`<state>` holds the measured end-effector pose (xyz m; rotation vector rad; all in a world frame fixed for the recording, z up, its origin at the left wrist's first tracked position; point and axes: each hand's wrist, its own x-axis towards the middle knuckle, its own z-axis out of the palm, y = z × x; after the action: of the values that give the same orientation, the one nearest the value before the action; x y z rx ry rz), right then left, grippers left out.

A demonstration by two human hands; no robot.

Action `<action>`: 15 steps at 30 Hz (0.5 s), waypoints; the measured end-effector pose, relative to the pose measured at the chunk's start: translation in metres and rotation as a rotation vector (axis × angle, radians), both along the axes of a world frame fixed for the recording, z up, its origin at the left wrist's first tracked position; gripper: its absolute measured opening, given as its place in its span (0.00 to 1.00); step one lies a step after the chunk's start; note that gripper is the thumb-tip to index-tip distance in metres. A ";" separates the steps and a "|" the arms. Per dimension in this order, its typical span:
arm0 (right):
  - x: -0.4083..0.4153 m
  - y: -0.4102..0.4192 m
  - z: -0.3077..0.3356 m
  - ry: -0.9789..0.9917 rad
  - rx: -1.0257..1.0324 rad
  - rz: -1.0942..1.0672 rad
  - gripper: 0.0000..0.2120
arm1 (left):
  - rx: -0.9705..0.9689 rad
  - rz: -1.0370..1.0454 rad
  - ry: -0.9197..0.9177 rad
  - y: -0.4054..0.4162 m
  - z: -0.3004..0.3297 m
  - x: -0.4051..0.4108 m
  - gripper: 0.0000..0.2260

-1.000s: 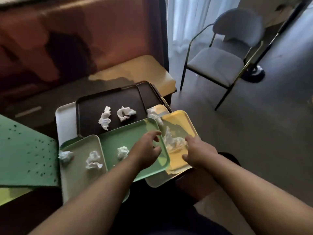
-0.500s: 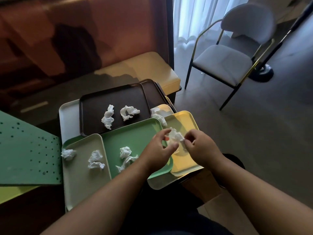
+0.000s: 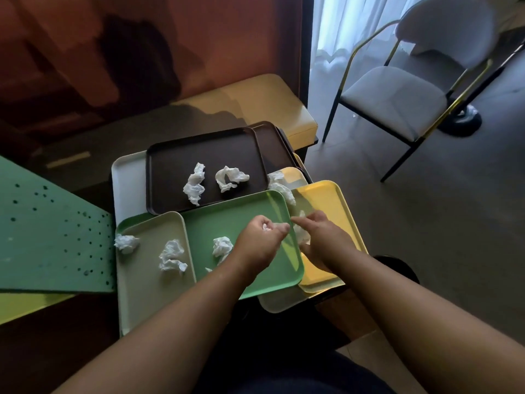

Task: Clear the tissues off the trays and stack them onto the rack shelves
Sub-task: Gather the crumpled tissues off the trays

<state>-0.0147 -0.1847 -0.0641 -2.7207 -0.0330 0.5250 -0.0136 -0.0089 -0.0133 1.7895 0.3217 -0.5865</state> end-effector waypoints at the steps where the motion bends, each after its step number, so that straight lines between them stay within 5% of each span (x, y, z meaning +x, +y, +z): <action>1: 0.000 0.000 -0.004 -0.019 -0.044 0.029 0.28 | 0.025 0.007 -0.018 0.003 -0.001 0.000 0.12; 5: 0.002 -0.004 -0.010 -0.063 -0.107 0.006 0.10 | 0.061 0.069 -0.042 0.012 -0.001 0.005 0.07; 9: 0.008 0.001 0.015 -0.196 0.310 -0.197 0.04 | -0.085 0.151 0.035 0.011 0.004 0.012 0.08; 15: 0.020 0.044 0.058 -0.221 0.684 -0.070 0.04 | -0.353 0.274 0.157 0.002 0.012 0.026 0.15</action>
<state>0.0054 -0.1408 -0.0061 -2.0831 -0.1453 0.1448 0.0125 -0.0069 -0.0012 1.3368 0.5276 -0.5510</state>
